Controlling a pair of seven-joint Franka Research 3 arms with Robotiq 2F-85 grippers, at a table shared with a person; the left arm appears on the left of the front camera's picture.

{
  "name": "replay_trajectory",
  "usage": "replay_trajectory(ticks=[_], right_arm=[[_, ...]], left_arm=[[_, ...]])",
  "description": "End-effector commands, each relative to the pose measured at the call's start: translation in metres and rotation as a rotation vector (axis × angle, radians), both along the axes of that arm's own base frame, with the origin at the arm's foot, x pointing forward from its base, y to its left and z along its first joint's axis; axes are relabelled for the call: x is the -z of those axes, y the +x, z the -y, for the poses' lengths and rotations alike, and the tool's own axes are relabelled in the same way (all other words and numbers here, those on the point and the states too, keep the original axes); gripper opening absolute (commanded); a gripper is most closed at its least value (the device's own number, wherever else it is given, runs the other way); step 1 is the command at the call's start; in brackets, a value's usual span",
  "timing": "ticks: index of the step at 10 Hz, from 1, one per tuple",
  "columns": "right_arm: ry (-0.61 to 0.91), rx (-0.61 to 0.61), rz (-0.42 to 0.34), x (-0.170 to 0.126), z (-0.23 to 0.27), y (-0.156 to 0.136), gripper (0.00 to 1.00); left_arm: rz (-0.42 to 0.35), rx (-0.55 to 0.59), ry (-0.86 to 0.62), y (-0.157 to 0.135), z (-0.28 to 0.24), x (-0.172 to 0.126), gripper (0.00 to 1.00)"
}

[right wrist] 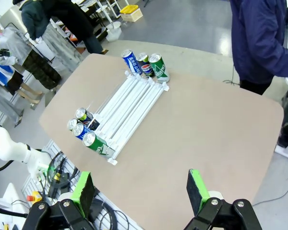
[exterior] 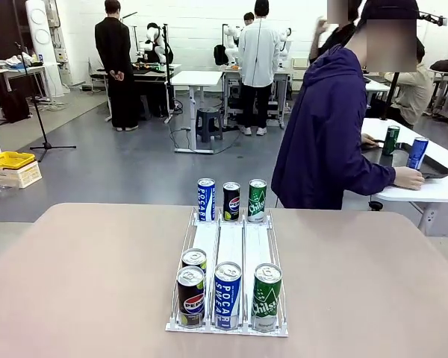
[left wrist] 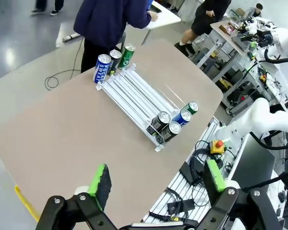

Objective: Retrieve and hand over the desired beverage to the person.
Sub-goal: Place the picked can on the Handle tray extended by the person.

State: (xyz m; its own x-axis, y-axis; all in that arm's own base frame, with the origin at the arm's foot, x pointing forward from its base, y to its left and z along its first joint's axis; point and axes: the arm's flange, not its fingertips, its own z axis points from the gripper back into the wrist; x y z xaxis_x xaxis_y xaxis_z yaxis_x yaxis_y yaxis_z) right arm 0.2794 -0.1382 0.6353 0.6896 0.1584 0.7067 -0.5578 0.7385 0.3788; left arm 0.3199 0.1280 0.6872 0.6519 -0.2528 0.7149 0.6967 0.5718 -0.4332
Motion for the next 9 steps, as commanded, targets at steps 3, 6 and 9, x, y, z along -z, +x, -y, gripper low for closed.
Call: replay_trajectory(ticks=[3, 6, 9], right_arm=[[0.026, -0.024, 0.021, -0.0002, -0.001, 0.0015, 1.0], [0.026, -0.024, 0.021, -0.0002, -0.001, 0.0015, 1.0], [0.026, -0.024, 0.021, -0.0002, -0.001, 0.0015, 1.0]], left_arm=[[-0.005, 0.001, 0.003, 0.0073, 0.0002, 0.0008, 1.0], [-0.005, 0.001, 0.003, 0.0073, 0.0002, 0.0008, 1.0], [-0.005, 0.001, 0.003, 0.0073, 0.0002, 0.0008, 1.0]])
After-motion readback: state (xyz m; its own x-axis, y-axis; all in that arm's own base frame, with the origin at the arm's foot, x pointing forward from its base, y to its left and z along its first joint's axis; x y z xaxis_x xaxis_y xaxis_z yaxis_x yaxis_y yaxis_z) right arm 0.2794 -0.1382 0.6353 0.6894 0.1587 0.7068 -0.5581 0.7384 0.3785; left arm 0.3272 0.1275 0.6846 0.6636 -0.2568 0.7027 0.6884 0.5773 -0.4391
